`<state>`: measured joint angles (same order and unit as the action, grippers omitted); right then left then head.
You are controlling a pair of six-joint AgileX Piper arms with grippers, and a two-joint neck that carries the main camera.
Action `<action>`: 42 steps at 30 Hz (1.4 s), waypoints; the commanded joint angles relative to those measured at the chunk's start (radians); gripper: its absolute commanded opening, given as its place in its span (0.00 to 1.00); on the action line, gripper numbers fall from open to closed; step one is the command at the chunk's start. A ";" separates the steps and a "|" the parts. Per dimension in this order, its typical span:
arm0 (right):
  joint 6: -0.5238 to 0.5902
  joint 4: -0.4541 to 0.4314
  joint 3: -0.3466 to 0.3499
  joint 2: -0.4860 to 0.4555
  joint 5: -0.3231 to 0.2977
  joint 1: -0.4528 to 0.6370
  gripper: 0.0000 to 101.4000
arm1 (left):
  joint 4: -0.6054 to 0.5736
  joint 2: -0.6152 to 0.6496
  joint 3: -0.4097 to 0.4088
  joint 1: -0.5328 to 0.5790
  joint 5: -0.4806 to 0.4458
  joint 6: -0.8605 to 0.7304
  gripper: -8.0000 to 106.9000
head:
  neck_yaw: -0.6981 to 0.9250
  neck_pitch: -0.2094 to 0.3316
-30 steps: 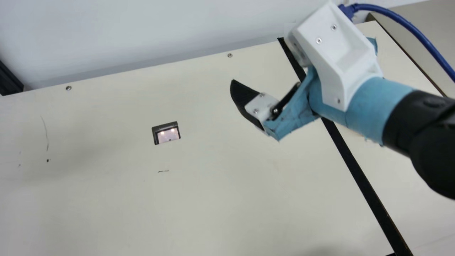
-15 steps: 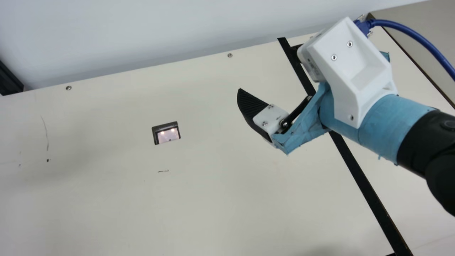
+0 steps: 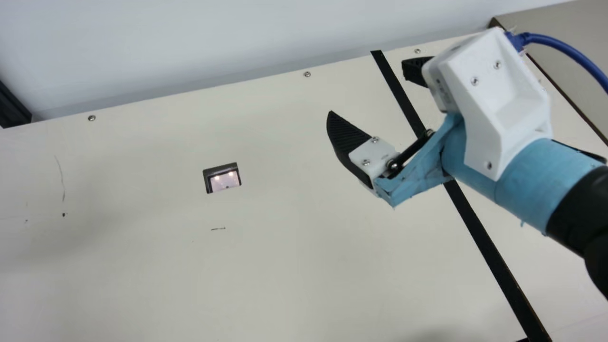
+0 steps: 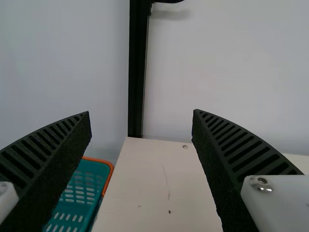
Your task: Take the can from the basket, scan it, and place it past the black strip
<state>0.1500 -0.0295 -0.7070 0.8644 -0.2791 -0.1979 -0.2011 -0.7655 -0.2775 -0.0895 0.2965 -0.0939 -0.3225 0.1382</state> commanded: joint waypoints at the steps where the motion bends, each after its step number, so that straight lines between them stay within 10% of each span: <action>1: -0.020 -0.020 0.024 -0.029 0.005 0.003 1.00 | 0.006 0.067 0.021 -0.011 -0.019 -0.003 0.85 | 0.014 0.029; 23: -0.257 -0.133 0.274 -0.412 -0.251 -0.039 1.00 | 0.121 0.631 0.112 -0.053 -0.700 0.080 0.85 | 0.014 0.029; 24: -0.259 -0.127 0.289 -0.434 -0.252 -0.039 1.00 | 0.103 0.582 0.111 -0.057 -0.589 0.067 0.85 | 0.014 0.029; 42: -0.260 -0.132 0.290 -0.435 -0.259 -0.040 1.00 | 0.119 0.631 0.111 -0.053 -0.701 0.080 0.85 | 0.014 0.029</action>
<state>-0.1098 -0.1616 -0.4174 0.4292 -0.5383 -0.2374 -0.0821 -0.1343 -0.1668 -0.1421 -0.4043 -0.0138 -0.3225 0.1382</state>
